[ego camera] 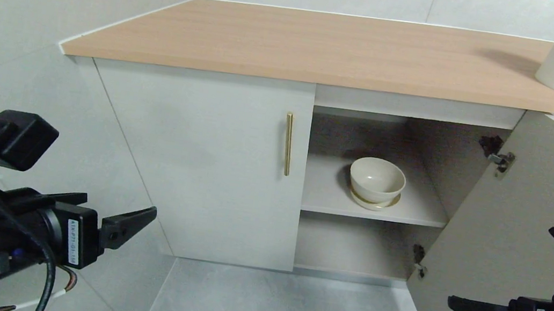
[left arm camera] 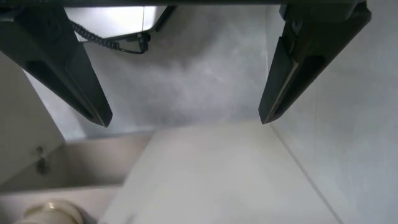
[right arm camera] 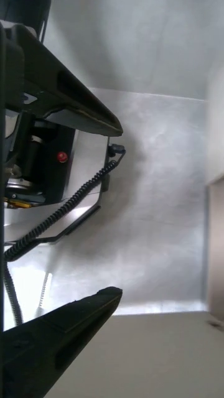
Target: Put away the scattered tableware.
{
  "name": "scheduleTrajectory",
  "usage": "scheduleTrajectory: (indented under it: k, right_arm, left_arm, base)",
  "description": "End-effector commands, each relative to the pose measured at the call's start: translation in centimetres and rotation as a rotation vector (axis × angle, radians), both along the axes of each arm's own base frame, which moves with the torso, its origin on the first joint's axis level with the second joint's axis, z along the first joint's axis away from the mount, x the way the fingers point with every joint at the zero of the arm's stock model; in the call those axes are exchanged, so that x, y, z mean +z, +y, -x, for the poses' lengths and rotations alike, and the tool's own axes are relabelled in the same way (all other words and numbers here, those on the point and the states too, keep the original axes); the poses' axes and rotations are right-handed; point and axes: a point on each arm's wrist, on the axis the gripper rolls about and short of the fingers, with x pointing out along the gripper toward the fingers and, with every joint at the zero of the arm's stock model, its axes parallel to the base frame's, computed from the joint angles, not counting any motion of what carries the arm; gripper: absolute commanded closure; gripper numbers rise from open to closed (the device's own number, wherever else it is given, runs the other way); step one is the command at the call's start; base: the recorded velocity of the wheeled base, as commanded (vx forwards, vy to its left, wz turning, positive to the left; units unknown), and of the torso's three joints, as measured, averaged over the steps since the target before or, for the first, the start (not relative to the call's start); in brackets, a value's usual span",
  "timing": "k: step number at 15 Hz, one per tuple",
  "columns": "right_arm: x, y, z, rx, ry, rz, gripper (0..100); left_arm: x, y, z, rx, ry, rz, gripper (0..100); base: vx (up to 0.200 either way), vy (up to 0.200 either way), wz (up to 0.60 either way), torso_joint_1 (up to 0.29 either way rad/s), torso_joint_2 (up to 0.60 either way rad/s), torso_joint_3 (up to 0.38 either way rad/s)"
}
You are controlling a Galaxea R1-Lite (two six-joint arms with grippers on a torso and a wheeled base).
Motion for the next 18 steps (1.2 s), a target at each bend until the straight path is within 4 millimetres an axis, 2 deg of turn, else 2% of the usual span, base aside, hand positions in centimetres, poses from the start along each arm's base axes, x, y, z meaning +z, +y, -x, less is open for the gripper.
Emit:
scheduleTrajectory:
  k: [1,9,18]
  right_arm:
    - [-0.17,0.13,-0.16,0.000,0.009,0.004,0]
    - [-0.39,0.17,-0.18,0.001,0.015,0.012,0]
    - [-0.45,0.14,-0.14,0.000,0.016,0.013,0]
  left_arm:
    - [-0.15,-0.06,-0.11,0.000,0.007,-0.004,0]
    - [-0.18,-0.04,-0.07,0.001,0.008,-0.005,0]
    - [-0.35,0.01,0.04,-0.002,0.012,-0.011,0]
  base:
    - [-0.200,0.000,0.00,0.002,0.01,0.002]
    - [-0.200,0.000,0.00,0.003,0.00,0.001]
    - [0.000,0.000,0.00,0.000,0.00,0.000]
